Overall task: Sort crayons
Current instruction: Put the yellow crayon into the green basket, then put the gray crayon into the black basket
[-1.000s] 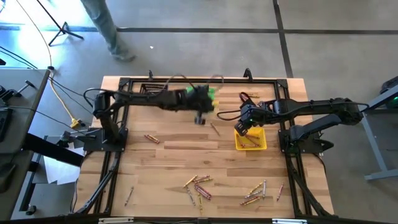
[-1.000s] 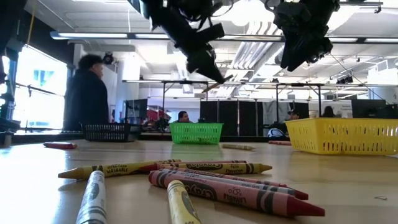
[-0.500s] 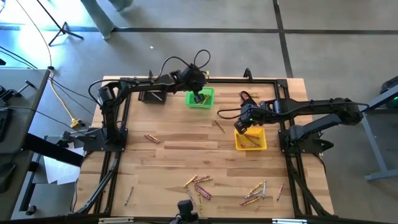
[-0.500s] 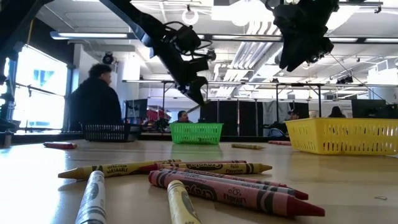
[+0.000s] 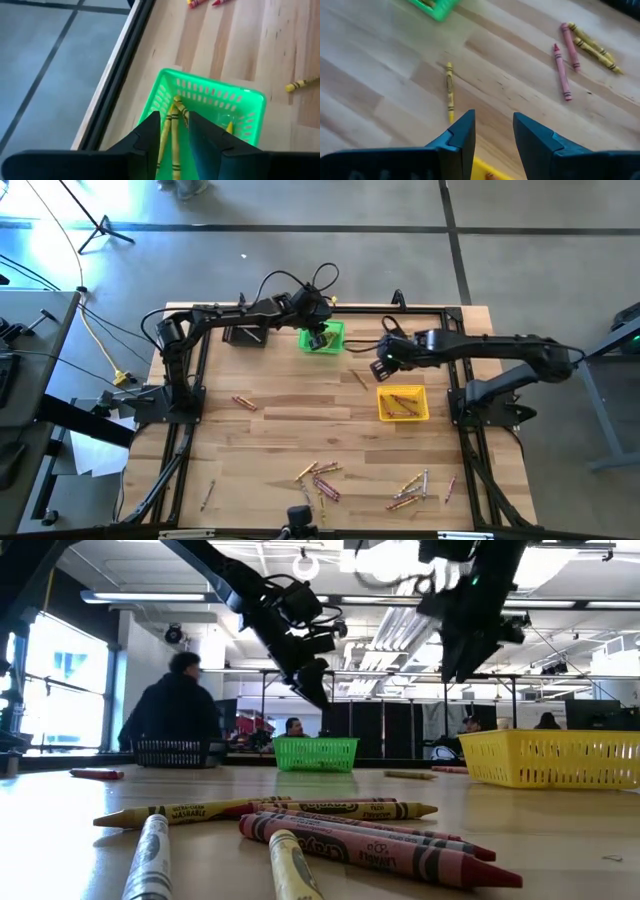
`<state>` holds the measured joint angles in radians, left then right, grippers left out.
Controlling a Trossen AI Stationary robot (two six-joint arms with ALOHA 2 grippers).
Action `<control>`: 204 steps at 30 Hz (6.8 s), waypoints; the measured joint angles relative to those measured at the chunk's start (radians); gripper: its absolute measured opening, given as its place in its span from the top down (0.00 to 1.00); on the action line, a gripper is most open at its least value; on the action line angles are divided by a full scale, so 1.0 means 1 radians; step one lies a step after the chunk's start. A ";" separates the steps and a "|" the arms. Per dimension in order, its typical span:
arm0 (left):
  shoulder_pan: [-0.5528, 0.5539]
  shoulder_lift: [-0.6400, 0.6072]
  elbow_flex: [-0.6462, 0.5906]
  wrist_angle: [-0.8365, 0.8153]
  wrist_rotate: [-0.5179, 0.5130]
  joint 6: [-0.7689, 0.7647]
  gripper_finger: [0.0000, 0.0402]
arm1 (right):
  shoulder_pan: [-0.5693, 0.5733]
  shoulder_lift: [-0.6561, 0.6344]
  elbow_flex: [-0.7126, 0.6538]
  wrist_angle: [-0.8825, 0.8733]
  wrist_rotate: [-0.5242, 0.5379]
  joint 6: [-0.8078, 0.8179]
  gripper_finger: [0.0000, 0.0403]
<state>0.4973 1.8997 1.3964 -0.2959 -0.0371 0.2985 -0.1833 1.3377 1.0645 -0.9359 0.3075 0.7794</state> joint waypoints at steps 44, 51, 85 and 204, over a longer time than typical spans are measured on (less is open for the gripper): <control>-0.034 -0.630 0.000 -0.201 -0.108 -0.132 0.77 | -0.171 0.451 0.000 0.305 -0.335 -0.202 0.83; -0.092 -0.669 0.000 -0.200 -0.107 -0.132 0.77 | -0.171 0.478 0.000 0.302 -0.345 -0.196 0.85; -0.252 -0.741 0.000 -0.087 -0.157 -0.167 0.77 | -0.190 0.316 0.001 0.902 -0.397 -0.160 0.97; -1.408 -0.194 -0.568 -0.210 0.437 -2.470 0.92 | 0.027 -0.055 0.002 0.244 -0.260 -0.584 0.71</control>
<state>-0.9104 1.7054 0.8284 -0.5062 0.3998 -2.1717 -0.1562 1.2831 1.0664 -0.6924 0.0473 0.1955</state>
